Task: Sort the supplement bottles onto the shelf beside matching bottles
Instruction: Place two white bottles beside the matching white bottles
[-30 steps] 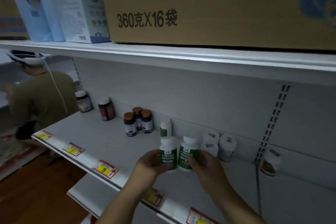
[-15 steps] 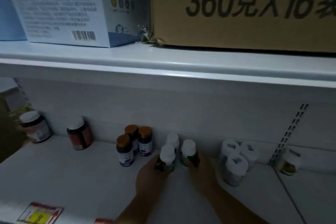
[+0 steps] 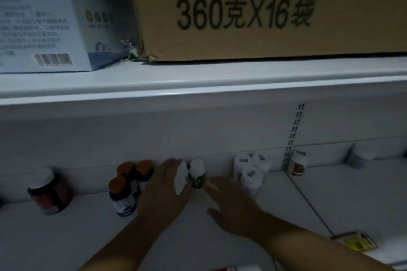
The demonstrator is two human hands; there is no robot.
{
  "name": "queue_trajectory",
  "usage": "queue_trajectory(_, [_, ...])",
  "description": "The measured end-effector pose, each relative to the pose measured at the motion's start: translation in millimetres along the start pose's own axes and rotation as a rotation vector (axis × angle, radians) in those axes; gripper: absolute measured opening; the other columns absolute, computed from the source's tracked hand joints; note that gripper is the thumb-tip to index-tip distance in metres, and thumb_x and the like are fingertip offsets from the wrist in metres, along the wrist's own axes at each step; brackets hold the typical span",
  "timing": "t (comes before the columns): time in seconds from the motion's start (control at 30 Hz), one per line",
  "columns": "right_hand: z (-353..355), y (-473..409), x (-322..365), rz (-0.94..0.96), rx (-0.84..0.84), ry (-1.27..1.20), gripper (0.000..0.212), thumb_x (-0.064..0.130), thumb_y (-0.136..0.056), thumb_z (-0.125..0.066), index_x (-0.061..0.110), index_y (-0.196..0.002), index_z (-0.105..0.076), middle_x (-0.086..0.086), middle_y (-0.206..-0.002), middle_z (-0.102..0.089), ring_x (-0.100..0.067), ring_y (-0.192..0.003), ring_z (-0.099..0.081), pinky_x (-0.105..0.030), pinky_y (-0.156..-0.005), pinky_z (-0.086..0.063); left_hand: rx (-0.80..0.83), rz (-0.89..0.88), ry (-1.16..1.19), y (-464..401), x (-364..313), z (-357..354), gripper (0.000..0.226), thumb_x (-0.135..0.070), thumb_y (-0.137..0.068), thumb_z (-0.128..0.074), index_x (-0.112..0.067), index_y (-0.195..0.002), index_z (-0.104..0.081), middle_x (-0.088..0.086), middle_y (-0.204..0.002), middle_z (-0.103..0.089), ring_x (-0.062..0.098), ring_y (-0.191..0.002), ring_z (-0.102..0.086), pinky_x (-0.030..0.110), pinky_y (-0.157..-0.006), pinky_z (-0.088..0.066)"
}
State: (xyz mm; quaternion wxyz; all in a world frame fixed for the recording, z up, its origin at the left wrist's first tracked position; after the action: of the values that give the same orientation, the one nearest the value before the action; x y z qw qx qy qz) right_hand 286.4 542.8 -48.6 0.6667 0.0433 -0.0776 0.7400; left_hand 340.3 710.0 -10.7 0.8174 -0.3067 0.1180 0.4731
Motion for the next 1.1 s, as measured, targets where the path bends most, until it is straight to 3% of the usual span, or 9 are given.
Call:
queue_trajectory(0.03, [9, 12, -3, 0.031, -0.011, 0.086, 0.073, 0.057, -0.091, 0.001, 0.024, -0.130, -0.051, -0.003, -0.139, -0.053, -0.020, -0.127, -0.051, -0.035, -0.101, -0.043, 0.124, -0.038, -0.070, -9, -11, -1, 0.092, -0.072, -0.069, -0.026, -0.020, -0.145, -0.026, 0.002, -0.154, -0.027, 0.022, -0.143, -0.023, 0.031, -0.114, -0.018])
queue_trajectory(0.1, [30, 37, -11, 0.141, 0.006, 0.106, 0.076, 0.064, -0.085, -0.006, 0.024, -0.145, -0.029, -0.001, -0.156, -0.012, -0.020, -0.144, -0.006, -0.041, -0.115, -0.004, 0.329, -0.080, -0.252, -26, -36, -12, 0.112, -0.086, -0.052, -0.007, -0.029, -0.148, -0.009, -0.001, -0.160, -0.001, 0.020, -0.147, 0.001, 0.042, -0.119, -0.004])
queue_trajectory(0.13, [35, 51, -20, 0.170, 0.050, 0.113, 0.075, 0.065, -0.085, -0.016, 0.025, -0.148, -0.016, 0.000, -0.156, 0.006, -0.019, -0.142, 0.015, -0.038, -0.111, 0.014, 0.393, -0.099, -0.322, -33, -51, -19, 0.114, -0.089, -0.049, -0.005, -0.031, -0.148, -0.005, -0.001, -0.160, 0.005, 0.020, -0.147, 0.007, 0.045, -0.118, -0.001])
queue_trajectory(0.17, [41, 67, -31, 0.177, 0.054, 0.102, 0.074, 0.063, -0.089, -0.027, 0.025, -0.149, -0.009, -0.002, -0.157, 0.013, -0.019, -0.140, 0.024, -0.036, -0.108, 0.022, 0.445, -0.123, -0.360, -37, -70, -28, 0.109, -0.088, -0.054, -0.008, -0.032, -0.148, -0.003, -0.001, -0.159, 0.008, 0.020, -0.147, 0.009, 0.047, -0.118, -0.001])
queue_trajectory(0.37, [77, 175, -119, -0.015, 0.003, 0.059, 0.072, 0.045, -0.090, -0.050, 0.025, -0.149, -0.014, -0.012, -0.160, 0.001, -0.027, -0.147, 0.005, -0.039, -0.118, 0.005, 0.584, -0.235, -0.292, -31, -210, -95, 0.079, -0.065, -0.086, -0.034, -0.029, -0.148, -0.002, -0.003, -0.160, 0.007, 0.020, -0.147, 0.008, 0.046, -0.120, -0.001])
queue_trajectory(0.7, [103, 355, -283, -0.444, -0.068, -0.097, 0.069, 0.042, -0.090, -0.053, 0.027, -0.148, -0.019, -0.007, -0.160, -0.001, -0.022, -0.147, 0.004, -0.034, -0.118, -0.002, 0.657, -0.370, -0.182, -4, -412, -231, 0.065, -0.057, -0.090, -0.036, -0.029, -0.146, -0.020, -0.003, -0.159, -0.012, 0.018, -0.147, -0.004, 0.037, -0.119, -0.013])
queue_trajectory(0.8, [108, 380, -326, -0.522, -0.043, -0.154, 0.073, 0.042, -0.088, -0.055, 0.032, -0.148, -0.015, 0.000, -0.160, 0.004, -0.018, -0.147, 0.006, -0.037, -0.118, -0.009, 0.662, -0.472, -0.134, -4, -457, -270, 0.063, -0.054, -0.091, -0.039, -0.025, -0.145, -0.025, -0.003, -0.157, -0.021, 0.019, -0.146, -0.011, 0.033, -0.118, -0.017])
queue_trajectory(1.0, [111, 385, -419, -0.652, -0.029, -0.195, 0.073, 0.045, -0.089, -0.052, 0.035, -0.148, -0.011, 0.000, -0.160, 0.005, -0.017, -0.147, 0.008, -0.038, -0.120, -0.012, 0.781, -0.458, 0.002, -34, -510, -355, 0.063, -0.051, -0.093, -0.036, -0.024, -0.148, -0.017, -0.005, -0.159, -0.011, 0.016, -0.147, 0.000, 0.032, -0.119, -0.009])
queue_trajectory(1.1, [117, 387, -464, -0.704, -0.033, -0.202, 0.070, 0.047, -0.090, -0.049, 0.033, -0.148, -0.013, 0.000, -0.160, 0.002, -0.018, -0.147, 0.005, -0.038, -0.120, -0.012, 0.826, -0.432, 0.063, -57, -534, -396, 0.063, -0.049, -0.093, -0.039, -0.023, -0.147, -0.018, -0.002, -0.158, -0.016, 0.018, -0.146, -0.011, 0.033, -0.119, -0.016])
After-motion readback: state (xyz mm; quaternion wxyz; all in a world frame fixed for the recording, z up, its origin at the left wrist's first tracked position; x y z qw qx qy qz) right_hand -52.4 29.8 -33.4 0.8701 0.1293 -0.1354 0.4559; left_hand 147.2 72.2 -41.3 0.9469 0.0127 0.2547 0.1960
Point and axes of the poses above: each hand's wrist, its own y-axis away from the middle knuckle, its own z-axis out of the back of the hand, x = y × z, the point moved 3 cm from there along -y, towards the middle knuckle
